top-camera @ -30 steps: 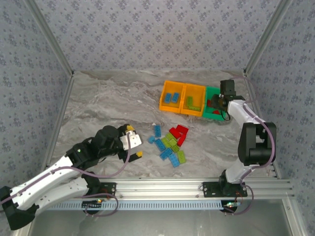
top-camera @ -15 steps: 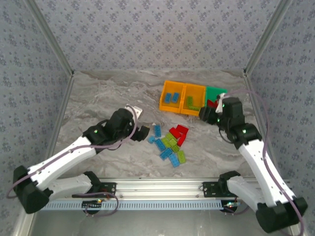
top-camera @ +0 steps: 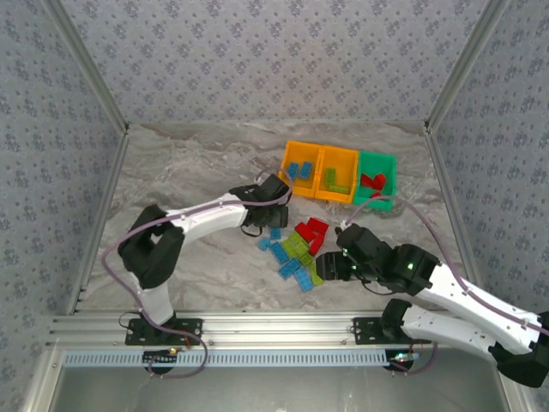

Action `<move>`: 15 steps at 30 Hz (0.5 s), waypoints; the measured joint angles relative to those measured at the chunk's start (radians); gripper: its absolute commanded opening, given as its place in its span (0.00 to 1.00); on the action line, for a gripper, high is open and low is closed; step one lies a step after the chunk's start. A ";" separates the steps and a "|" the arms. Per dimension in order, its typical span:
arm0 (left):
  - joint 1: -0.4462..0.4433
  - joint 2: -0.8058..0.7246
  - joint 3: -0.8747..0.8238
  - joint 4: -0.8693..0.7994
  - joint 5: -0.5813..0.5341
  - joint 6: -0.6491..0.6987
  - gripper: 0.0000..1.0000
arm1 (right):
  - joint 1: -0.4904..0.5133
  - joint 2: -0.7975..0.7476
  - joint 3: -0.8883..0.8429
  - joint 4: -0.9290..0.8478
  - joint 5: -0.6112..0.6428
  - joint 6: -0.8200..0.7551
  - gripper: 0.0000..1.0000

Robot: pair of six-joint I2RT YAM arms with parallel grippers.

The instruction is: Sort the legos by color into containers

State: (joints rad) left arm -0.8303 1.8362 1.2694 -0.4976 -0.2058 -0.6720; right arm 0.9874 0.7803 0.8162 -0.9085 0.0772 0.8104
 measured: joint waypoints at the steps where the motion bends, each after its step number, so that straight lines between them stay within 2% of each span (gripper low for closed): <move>1: 0.000 0.023 0.003 0.000 0.007 -0.008 0.72 | 0.013 -0.007 -0.002 -0.007 0.014 0.015 0.68; 5: 0.000 0.087 0.006 0.007 0.038 -0.030 0.59 | 0.049 -0.041 -0.017 -0.028 0.051 0.064 0.68; 12: 0.006 0.111 0.016 0.026 0.064 -0.040 0.28 | 0.098 -0.102 -0.054 -0.077 0.102 0.141 0.68; 15: 0.005 0.110 0.048 0.018 0.063 -0.027 0.26 | 0.124 -0.113 -0.055 -0.088 0.129 0.166 0.70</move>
State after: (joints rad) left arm -0.8249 1.9465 1.3178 -0.4797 -0.1425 -0.6991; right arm 1.1110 0.6670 0.7616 -0.9966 0.2058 0.9764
